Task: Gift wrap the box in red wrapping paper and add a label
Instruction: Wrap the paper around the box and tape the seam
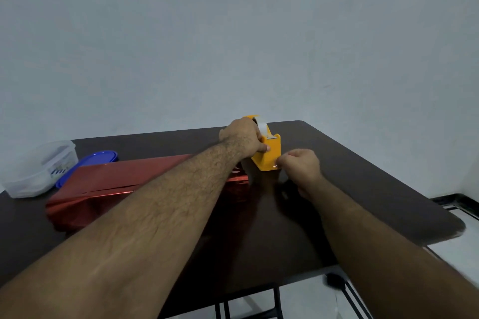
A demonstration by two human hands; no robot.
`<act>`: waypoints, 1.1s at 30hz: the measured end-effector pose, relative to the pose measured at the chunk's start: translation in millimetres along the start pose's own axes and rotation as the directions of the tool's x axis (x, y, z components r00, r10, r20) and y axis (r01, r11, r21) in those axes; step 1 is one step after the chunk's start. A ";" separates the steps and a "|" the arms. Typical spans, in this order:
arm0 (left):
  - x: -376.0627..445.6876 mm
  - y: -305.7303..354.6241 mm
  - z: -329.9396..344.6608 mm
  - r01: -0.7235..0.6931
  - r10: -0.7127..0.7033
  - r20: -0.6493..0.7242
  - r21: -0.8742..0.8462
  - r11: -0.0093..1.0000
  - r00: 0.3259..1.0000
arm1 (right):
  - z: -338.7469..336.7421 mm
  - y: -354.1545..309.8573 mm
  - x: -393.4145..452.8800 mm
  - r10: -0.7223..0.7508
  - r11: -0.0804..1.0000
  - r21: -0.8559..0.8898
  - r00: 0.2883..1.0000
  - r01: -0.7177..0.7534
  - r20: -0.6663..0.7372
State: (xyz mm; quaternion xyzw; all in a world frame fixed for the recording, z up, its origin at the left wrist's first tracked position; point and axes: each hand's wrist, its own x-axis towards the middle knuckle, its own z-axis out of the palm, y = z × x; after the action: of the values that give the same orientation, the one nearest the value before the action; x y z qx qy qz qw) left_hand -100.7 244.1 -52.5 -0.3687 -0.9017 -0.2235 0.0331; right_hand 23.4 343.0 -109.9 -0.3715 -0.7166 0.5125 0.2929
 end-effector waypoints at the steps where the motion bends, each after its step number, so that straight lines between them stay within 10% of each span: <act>1: -0.1 -0.3 -1.0 -0.007 0.007 0.006 -0.007 1.000 1.000 | 0.2 6.3 -0.2 -0.040 0.999 0.014 0.999 0.040 -0.015; 5: 0.0 -4.3 -8.2 -0.038 0.041 0.052 -0.047 0.998 0.998 | -9.4 16.8 1.7 -0.193 0.967 0.169 0.981 0.190 0.000; 12: -19.6 -16.2 -48.5 -0.152 0.199 0.054 -0.464 0.873 0.978 | -19.9 -18.5 -5.1 -0.718 0.542 -0.419 0.660 0.728 0.219; 20: -59.1 -34.3 -89.5 -0.207 0.237 0.099 -0.247 0.947 0.966 | -14.2 -79.6 -38.1 -0.674 0.222 -0.574 0.550 0.788 0.494; 33: -118.3 -34.1 -135.0 -0.243 0.243 0.057 -0.008 0.970 0.968 | -3.3 -118.4 -90.6 -0.651 0.102 -0.574 0.491 0.812 0.579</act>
State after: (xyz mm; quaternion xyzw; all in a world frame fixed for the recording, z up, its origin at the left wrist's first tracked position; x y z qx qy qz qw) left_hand -52.2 88.1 29.2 -0.4827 -0.8502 -0.2076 0.0338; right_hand 48.6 245.7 0.3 -0.0039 -0.9694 -0.0569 0.2387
